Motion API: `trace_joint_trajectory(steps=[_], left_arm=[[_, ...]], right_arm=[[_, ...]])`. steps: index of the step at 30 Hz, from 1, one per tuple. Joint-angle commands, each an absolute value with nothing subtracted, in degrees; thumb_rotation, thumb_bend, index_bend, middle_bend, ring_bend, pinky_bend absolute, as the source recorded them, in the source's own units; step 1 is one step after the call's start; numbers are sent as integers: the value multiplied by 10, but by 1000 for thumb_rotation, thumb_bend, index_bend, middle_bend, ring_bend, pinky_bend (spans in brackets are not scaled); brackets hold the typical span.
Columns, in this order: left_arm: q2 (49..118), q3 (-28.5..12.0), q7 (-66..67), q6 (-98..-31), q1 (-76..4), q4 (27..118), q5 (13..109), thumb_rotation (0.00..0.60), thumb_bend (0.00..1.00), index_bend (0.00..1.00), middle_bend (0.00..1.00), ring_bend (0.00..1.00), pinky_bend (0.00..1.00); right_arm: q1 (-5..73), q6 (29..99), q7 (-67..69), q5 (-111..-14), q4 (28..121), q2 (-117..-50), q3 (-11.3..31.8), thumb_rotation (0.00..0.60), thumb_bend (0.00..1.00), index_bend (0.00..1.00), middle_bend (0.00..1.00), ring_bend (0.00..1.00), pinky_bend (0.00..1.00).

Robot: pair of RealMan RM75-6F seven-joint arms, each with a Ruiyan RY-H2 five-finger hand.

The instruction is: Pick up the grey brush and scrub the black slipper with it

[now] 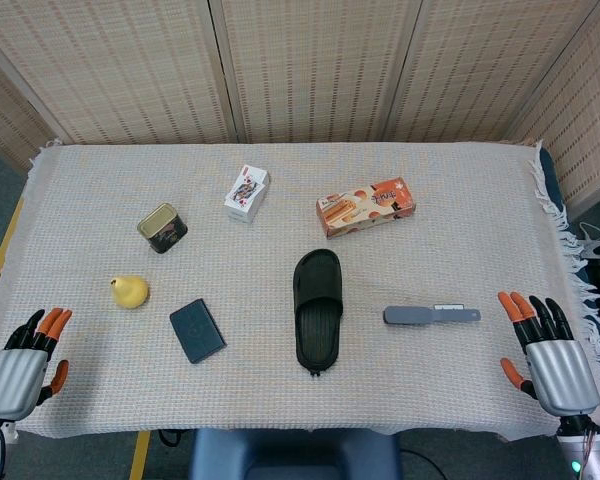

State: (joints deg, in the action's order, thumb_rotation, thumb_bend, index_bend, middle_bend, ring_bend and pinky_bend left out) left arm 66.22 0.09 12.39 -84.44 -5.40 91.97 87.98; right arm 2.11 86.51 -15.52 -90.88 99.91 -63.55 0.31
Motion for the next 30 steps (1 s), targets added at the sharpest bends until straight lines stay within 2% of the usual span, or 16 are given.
trace_joint_trajectory(steps=[1, 6, 9, 20, 30], left_arm=[[666, 3, 104, -858, -53, 906, 901, 600, 488, 0, 40, 0, 180], [669, 2, 91, -864, -53, 897, 907, 600, 489, 0, 40, 0, 177], [667, 0, 87, -858, -54, 896, 900, 600, 487, 0, 41, 0, 177], [658, 2, 63, -857, -56, 896, 906, 600, 489, 0, 51, 12, 179], [654, 3, 54, -854, -56, 897, 903, 600, 486, 0, 54, 13, 179]], right_arm=[[23, 857, -153, -905, 995, -638, 3, 600, 201, 0, 35, 0, 0], [37, 818, -132, -897, 1001, -639, -5, 600, 201, 0, 35, 0, 0], [65, 757, -118, -877, 1005, -641, -3, 600, 201, 0, 36, 0, 0], [191, 588, -203, -759, 919, -745, 59, 600, 201, 29, 37, 0, 0], [224, 564, -225, -706, 861, -797, 67, 600, 201, 150, 113, 0, 0]])
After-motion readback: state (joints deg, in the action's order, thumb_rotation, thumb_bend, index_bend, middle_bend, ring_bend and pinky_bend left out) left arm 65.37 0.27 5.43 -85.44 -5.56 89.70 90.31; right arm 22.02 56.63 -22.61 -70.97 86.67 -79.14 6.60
